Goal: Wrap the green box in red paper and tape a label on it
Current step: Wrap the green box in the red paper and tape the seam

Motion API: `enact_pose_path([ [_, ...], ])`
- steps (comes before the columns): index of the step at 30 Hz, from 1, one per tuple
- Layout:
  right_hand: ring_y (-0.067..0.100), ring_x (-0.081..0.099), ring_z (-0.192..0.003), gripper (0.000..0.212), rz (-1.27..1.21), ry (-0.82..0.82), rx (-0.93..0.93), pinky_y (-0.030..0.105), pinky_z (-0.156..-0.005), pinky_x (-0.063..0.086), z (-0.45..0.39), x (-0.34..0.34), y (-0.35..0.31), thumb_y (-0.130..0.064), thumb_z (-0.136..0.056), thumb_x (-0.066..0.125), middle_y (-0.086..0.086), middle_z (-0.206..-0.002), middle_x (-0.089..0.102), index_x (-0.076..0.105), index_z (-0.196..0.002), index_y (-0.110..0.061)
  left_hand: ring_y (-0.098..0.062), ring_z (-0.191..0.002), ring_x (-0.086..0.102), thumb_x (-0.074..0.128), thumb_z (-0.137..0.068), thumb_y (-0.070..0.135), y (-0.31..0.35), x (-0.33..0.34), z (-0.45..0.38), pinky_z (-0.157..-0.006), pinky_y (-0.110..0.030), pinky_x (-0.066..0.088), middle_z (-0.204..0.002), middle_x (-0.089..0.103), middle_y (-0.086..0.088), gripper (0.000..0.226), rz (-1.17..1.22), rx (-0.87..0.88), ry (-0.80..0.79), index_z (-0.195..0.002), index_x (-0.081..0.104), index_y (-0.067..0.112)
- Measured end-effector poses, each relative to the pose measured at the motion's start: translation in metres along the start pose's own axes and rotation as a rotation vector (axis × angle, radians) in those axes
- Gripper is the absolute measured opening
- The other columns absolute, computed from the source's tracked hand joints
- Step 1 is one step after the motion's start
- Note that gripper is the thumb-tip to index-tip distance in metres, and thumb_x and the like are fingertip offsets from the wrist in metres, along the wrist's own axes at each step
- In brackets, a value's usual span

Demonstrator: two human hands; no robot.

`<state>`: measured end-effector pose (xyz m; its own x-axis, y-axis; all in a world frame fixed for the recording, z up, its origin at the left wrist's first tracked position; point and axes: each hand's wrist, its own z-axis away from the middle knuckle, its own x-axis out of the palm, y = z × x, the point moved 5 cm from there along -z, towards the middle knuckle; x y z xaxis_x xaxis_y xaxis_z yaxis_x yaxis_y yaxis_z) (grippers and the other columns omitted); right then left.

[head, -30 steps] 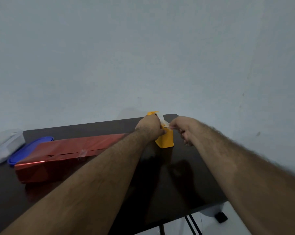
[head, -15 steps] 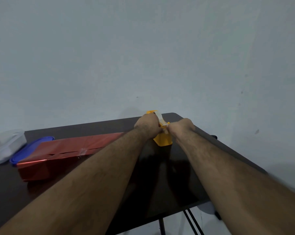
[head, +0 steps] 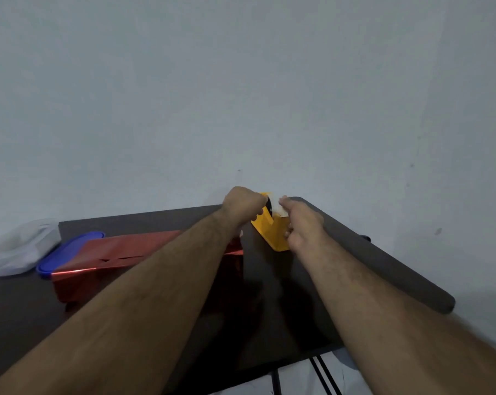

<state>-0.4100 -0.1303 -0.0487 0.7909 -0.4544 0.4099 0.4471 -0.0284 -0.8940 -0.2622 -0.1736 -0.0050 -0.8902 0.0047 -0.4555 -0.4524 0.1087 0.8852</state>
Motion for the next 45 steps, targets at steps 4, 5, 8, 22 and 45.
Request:
enact_pose_path([
  [4, 0.006, 0.052, -0.05, 0.012, -0.102, -0.019, -0.019, 0.021, -0.04, 0.04, 0.018, 0.022, -0.002, -0.017, -0.091, 0.082, -0.003, -0.072, 0.057, 0.073, -0.094, -0.01, -0.022, -0.079, 0.067, 0.074, -0.083, 0.056, -0.004, -0.029, 0.022, -0.077, -0.037, 0.048, -0.099, 0.082, -0.01, 0.051, 0.271, -0.082, -0.117, -0.099, 0.08, 0.009],
  [5, 0.008, 0.05, -0.058, 0.019, -0.101, -0.019, -0.009, 0.023, -0.047, 0.039, 0.023, 0.028, -0.001, -0.021, -0.089, 0.084, -0.005, -0.077, 0.057, 0.075, -0.101, -0.01, -0.021, -0.082, 0.069, 0.077, -0.083, 0.054, -0.004, -0.036, 0.026, -0.08, -0.037, 0.048, -0.101, 0.082, -0.008, 0.048, 0.274, -0.062, -0.117, -0.101, 0.08, 0.01],
  [8, 0.008, 0.043, -0.066, 0.029, -0.103, -0.051, 0.02, 0.028, -0.053, 0.035, 0.03, 0.044, 0.005, -0.027, -0.082, 0.088, -0.005, -0.09, 0.059, 0.076, -0.105, -0.014, -0.019, -0.087, 0.07, 0.084, -0.082, 0.04, -0.005, -0.056, 0.038, -0.082, -0.037, 0.046, -0.099, 0.082, -0.004, 0.036, 0.258, -0.002, -0.087, -0.103, 0.08, 0.011],
  [22, 0.015, 0.065, -0.069, 0.044, 0.44, -0.2, -0.384, 0.032, -0.071, 0.055, 0.077, 0.079, 0.003, -0.045, -0.071, 0.094, -0.005, -0.065, 0.066, 0.067, -0.065, -0.011, -0.021, -0.073, 0.07, 0.079, -0.084, 0.01, -0.021, -0.142, 0.081, -0.07, -0.031, 0.049, -0.084, 0.08, -0.012, 0.012, 0.058, 0.055, -0.039, -0.092, 0.079, 0.001],
  [45, 0.019, 0.066, -0.125, 0.045, 1.153, -0.419, -1.187, 0.043, -0.117, 0.046, 0.098, 0.049, 0.082, -0.035, -0.097, 0.074, 0.004, -0.131, 0.074, 0.071, -0.135, -0.011, -0.019, -0.073, 0.063, 0.063, -0.101, 0.017, -0.075, -0.163, 0.058, -0.072, -0.033, 0.052, -0.081, 0.069, -0.009, 0.017, 0.256, -0.024, -0.28, -0.089, 0.069, 0.007],
])
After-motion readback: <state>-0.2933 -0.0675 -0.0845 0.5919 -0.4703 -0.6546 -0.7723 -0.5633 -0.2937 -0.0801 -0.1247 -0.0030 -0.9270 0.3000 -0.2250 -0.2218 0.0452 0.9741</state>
